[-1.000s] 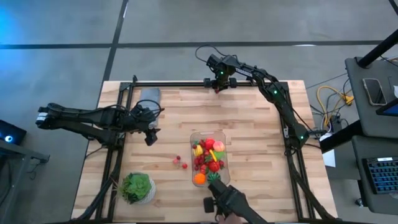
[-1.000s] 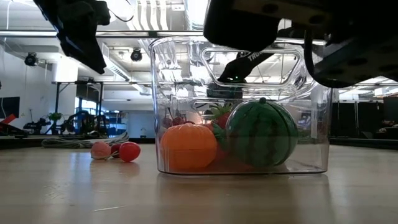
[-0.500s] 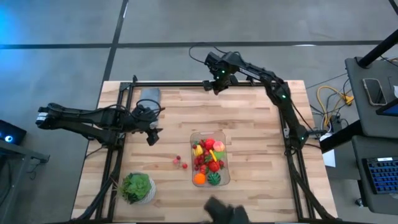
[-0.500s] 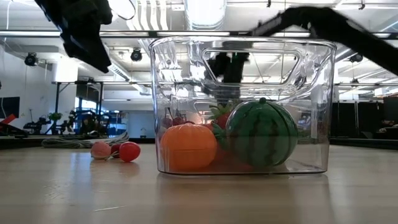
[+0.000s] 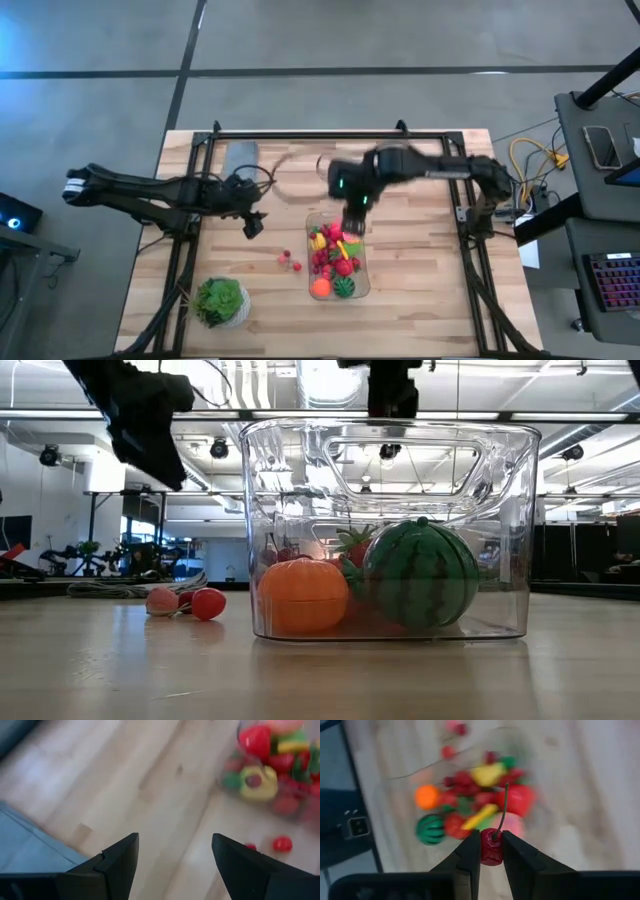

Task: Pick and placing Produce into tupperware
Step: Put the cherry into the transparent bin, then put the peach into the transparent bin, then put the cherry into the transparent bin

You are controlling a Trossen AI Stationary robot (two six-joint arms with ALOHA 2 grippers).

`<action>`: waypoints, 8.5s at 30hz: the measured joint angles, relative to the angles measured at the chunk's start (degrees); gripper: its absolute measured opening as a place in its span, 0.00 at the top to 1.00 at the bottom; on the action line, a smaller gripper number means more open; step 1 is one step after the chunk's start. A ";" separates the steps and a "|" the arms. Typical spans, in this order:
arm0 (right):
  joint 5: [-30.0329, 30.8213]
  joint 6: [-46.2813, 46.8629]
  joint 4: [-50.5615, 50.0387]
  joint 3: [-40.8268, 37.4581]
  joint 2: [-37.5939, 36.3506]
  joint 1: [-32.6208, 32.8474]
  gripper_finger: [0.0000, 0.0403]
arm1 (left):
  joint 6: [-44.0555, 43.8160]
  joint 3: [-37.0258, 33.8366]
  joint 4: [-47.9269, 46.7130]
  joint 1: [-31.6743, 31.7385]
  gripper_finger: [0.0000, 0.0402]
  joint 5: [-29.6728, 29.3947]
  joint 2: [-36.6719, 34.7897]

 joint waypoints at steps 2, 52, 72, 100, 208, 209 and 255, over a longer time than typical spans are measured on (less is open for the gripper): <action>0.53 1.22 4.27 -2.47 -0.24 3.48 0.81 | -0.36 -0.32 -0.25 -0.02 0.41 2.55 1.78; 37.08 18.82 -4.91 -8.27 -18.54 12.64 0.33 | -3.09 0.40 21.89 -15.86 0.43 9.51 33.53; 37.93 18.75 -4.89 -8.48 -19.53 12.59 0.33 | -2.93 -0.99 21.67 -15.86 0.70 10.51 33.59; 38.30 18.74 -4.71 -8.46 -20.24 12.49 0.34 | 26.55 12.77 7.81 -10.00 0.80 -0.23 14.69; 30.69 10.56 -6.68 -4.28 -13.84 3.86 0.40 | 18.47 2.05 22.44 -4.39 0.51 23.84 33.43; 30.69 10.56 -6.72 -4.28 -13.84 3.86 0.40 | 18.44 1.94 22.32 -4.39 0.52 23.81 33.52; 30.69 11.69 -8.13 -4.17 -14.69 3.86 0.41 | 18.60 -0.45 24.84 -4.67 0.53 19.65 34.42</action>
